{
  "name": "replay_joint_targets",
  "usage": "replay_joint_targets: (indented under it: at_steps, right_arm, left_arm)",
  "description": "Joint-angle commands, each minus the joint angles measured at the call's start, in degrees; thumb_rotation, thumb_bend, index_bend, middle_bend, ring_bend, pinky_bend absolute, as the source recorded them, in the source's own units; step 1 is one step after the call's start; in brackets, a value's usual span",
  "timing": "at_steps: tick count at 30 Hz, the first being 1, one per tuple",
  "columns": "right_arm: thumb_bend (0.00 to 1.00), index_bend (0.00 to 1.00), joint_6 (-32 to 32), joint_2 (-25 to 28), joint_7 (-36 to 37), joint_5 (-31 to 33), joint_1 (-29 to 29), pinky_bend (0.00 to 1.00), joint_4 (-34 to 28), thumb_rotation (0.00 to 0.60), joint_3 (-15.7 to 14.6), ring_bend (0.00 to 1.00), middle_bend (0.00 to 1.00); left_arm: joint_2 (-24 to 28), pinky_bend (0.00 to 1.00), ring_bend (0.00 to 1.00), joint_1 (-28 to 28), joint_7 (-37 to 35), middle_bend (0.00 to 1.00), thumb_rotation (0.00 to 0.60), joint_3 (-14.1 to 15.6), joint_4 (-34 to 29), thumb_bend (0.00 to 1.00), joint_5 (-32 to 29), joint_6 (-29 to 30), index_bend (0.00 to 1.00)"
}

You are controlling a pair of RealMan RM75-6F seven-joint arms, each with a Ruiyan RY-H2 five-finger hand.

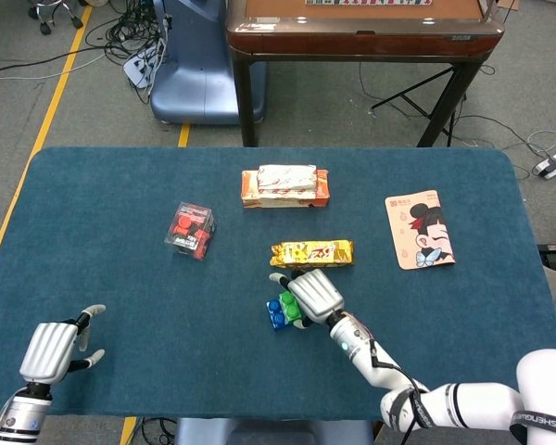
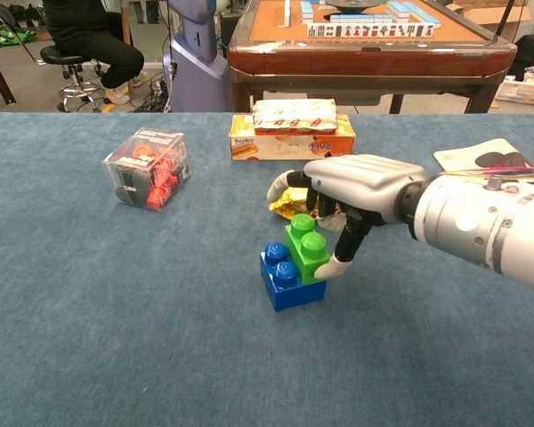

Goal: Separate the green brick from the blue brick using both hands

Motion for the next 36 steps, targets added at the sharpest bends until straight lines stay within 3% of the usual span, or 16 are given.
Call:
replay_joint_targets:
  at_steps: [1,17,36]
  right_arm:
    - [0.0,0.19,-0.64,0.44,0.48,0.99,0.23,1.0,-0.46,0.6,0.06,1.0,1.0]
    - [0.0,0.33,-1.24,1.66,-1.14,7.81,2.52,1.0,-1.74,0.6,-0.1,1.0,1.0]
    - [0.0,0.48,0.21,1.86,-0.34,8.13,3.01,1.0,-1.83,0.6,-1.18,1.0,1.0]
  left_arm:
    - [-0.02,0.91,0.68,-0.05,0.06,0.69,0.6,0.01,-0.01,0.13,0.07,-0.03,0.32]
    - [-0.25,0.91,0.68,-0.08,0.19,0.69,0.6,0.09,0.04,0.13,0.08,-0.15,0.32]
    - [-0.58,0.91,0.68,-0.18,0.22,0.69,0.6,0.2,0.2,0.13,0.12,-0.42,0.32]
